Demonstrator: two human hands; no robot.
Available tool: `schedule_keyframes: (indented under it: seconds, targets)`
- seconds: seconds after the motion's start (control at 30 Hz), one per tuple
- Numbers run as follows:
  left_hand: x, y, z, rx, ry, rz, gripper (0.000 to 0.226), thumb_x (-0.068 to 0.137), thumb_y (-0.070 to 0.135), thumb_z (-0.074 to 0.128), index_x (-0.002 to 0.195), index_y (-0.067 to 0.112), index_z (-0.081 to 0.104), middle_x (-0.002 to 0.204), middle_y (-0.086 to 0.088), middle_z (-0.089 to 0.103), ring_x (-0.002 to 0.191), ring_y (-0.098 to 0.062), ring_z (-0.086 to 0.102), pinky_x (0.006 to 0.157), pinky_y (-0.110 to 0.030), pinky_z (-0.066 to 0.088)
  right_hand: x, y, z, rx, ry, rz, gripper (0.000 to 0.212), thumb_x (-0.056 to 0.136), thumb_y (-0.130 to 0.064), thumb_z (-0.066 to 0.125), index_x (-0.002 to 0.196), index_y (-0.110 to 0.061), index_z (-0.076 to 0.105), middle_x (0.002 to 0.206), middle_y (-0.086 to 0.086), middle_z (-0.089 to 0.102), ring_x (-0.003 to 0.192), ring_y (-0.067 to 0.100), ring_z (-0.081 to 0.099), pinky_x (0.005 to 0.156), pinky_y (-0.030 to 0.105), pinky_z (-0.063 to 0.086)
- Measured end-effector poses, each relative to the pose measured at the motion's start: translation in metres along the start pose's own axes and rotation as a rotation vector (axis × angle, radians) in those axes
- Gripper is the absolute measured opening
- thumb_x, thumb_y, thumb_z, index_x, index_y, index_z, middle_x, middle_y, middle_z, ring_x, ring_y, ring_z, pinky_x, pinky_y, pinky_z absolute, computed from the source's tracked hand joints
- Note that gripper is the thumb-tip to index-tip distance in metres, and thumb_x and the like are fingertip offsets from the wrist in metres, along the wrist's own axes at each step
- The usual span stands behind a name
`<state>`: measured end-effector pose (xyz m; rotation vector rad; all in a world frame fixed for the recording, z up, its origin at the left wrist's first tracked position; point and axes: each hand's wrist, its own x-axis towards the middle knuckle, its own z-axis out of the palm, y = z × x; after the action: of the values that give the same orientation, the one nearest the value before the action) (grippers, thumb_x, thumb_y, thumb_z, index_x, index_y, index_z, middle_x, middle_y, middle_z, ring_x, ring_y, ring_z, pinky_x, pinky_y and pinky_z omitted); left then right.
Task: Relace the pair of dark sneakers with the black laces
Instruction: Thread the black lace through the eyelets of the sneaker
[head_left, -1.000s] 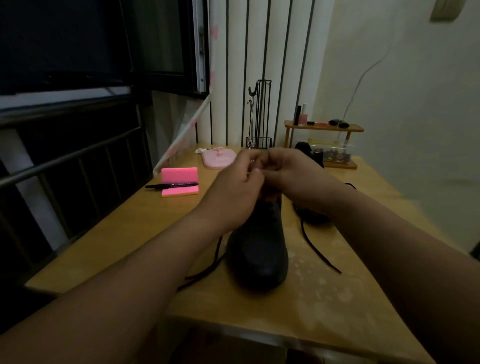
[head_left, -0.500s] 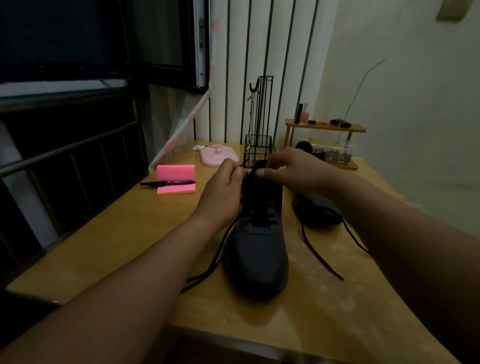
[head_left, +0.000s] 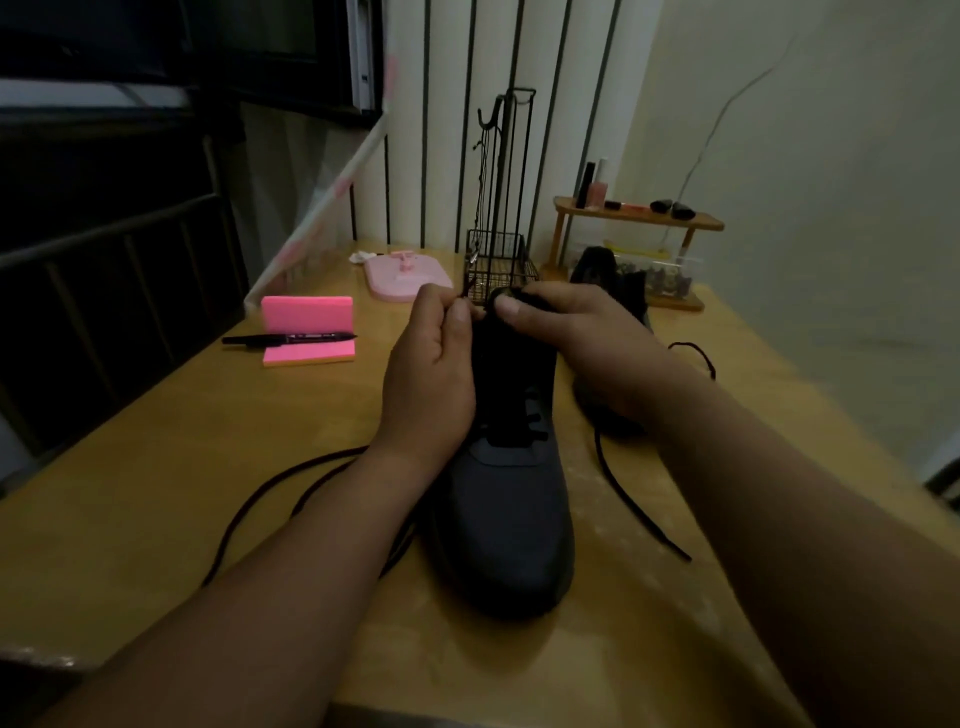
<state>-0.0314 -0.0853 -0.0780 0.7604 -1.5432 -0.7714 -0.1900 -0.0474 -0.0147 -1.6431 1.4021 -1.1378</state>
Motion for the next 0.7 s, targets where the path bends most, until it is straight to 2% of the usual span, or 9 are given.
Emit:
schedule_keyframes:
  seconds: [0.07, 0.13, 0.23, 0.33, 0.4, 0.47, 0.57, 0.7]
  targets:
    - [-0.003, 0.000, 0.001, -0.024, 0.012, -0.012, 0.021, 0.113, 0.025, 0.041, 0.102, 0.016, 0.058, 0.089, 0.017, 0.065, 0.082, -0.001, 0.062, 0.071, -0.025, 0.050, -0.004, 0.015, 0.014, 0.254, 0.132, -0.025, 0.030, 0.104, -0.029, 0.061, 0.117, -0.005, 0.074, 0.113, 0.011, 0.077, 0.107, 0.021, 0.074, 0.093, 0.031, 0.060]
    - [-0.003, -0.001, 0.002, -0.013, 0.016, -0.006, 0.022, 0.113, 0.026, 0.041, 0.102, 0.016, 0.058, 0.090, 0.016, 0.065, 0.083, -0.003, 0.063, 0.073, -0.030, 0.052, -0.002, 0.023, 0.025, 0.457, 0.228, -0.028, 0.033, 0.104, -0.029, 0.060, 0.116, -0.001, 0.072, 0.114, 0.016, 0.076, 0.108, 0.026, 0.074, 0.094, 0.035, 0.061]
    - [-0.006, -0.001, 0.000, -0.020, -0.002, -0.028, 0.023, 0.113, 0.027, 0.041, 0.104, 0.018, 0.060, 0.090, 0.013, 0.066, 0.082, -0.008, 0.064, 0.071, -0.036, 0.052, 0.000, 0.024, 0.034, 0.646, 0.279, 0.001, 0.036, 0.104, -0.031, 0.060, 0.119, 0.000, 0.070, 0.117, 0.020, 0.075, 0.110, 0.030, 0.074, 0.099, 0.045, 0.059]
    - [-0.006, 0.009, -0.007, -0.041, -0.045, -0.063, 0.024, 0.113, 0.024, 0.042, 0.106, 0.018, 0.065, 0.087, 0.016, 0.068, 0.078, 0.002, 0.062, 0.070, -0.022, 0.049, -0.001, 0.027, 0.034, 0.661, 0.268, -0.004, 0.038, 0.104, -0.034, 0.060, 0.122, -0.001, 0.070, 0.117, 0.019, 0.075, 0.110, 0.031, 0.074, 0.099, 0.047, 0.059]
    - [-0.006, 0.015, -0.018, 0.053, -0.040, 0.016, 0.024, 0.112, 0.019, 0.045, 0.107, 0.022, 0.068, 0.087, 0.021, 0.065, 0.082, 0.004, 0.061, 0.072, -0.013, 0.044, 0.001, 0.029, 0.034, 0.642, 0.259, -0.020, 0.039, 0.104, -0.035, 0.060, 0.122, -0.001, 0.069, 0.115, 0.018, 0.076, 0.108, 0.030, 0.074, 0.094, 0.045, 0.060]
    - [-0.011, 0.015, -0.030, 0.176, -0.054, 0.100, 0.022, 0.110, 0.019, 0.049, 0.109, 0.029, 0.069, 0.088, 0.015, 0.064, 0.084, 0.000, 0.059, 0.071, -0.016, 0.043, 0.002, 0.029, 0.034, 0.628, 0.258, -0.028, 0.037, 0.104, -0.034, 0.060, 0.120, -0.002, 0.070, 0.111, 0.016, 0.077, 0.105, 0.027, 0.076, 0.087, 0.037, 0.061]
    - [-0.025, 0.011, -0.043, 0.227, -0.127, 0.079, 0.020, 0.108, 0.020, 0.053, 0.112, 0.035, 0.066, 0.083, 0.010, 0.065, 0.078, -0.004, 0.062, 0.067, -0.015, 0.044, 0.002, 0.030, 0.032, 0.621, 0.254, -0.027, 0.033, 0.104, -0.033, 0.062, 0.117, -0.004, 0.072, 0.105, 0.010, 0.079, 0.099, 0.020, 0.077, 0.078, 0.029, 0.060]
    - [-0.038, 0.012, -0.043, 0.206, -0.189, 0.003, 0.011, 0.106, 0.023, 0.058, 0.102, 0.031, 0.065, 0.082, 0.007, 0.068, 0.082, -0.012, 0.067, 0.073, -0.038, 0.055, 0.002, 0.031, 0.031, 0.613, 0.259, -0.039, 0.031, 0.103, -0.031, 0.063, 0.114, -0.004, 0.073, 0.100, 0.008, 0.078, 0.095, 0.020, 0.076, 0.079, 0.030, 0.060]
